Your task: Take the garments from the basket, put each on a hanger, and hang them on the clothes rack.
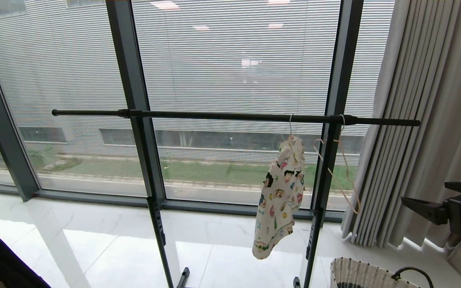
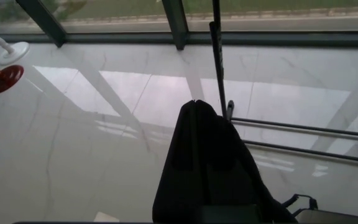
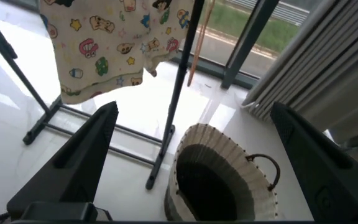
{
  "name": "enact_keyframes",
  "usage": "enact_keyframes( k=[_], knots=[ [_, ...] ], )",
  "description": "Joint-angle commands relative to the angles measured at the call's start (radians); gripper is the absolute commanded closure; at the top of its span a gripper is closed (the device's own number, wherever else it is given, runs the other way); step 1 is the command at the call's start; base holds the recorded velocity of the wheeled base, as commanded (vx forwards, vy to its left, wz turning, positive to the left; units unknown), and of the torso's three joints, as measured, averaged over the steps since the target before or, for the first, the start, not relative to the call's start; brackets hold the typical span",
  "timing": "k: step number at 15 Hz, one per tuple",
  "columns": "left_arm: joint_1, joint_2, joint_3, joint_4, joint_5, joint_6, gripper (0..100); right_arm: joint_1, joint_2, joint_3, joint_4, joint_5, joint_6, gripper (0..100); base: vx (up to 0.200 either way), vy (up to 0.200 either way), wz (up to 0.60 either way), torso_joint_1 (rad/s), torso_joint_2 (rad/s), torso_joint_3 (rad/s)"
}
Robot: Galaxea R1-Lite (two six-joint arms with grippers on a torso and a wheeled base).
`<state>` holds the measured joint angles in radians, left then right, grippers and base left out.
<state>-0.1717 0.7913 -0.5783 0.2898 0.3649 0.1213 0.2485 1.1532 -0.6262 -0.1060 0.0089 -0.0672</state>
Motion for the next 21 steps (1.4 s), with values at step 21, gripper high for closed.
enact_keyframes(
  k=[21],
  knots=[
    [0.0, 0.032, 0.084, -0.156, 0.002, 0.0, 100, -0.046, 0.588, -0.018, -0.314, -0.084, 0.175, 0, 0.105, 0.0, 0.0, 0.001, 0.0, 0.001]
  ],
)
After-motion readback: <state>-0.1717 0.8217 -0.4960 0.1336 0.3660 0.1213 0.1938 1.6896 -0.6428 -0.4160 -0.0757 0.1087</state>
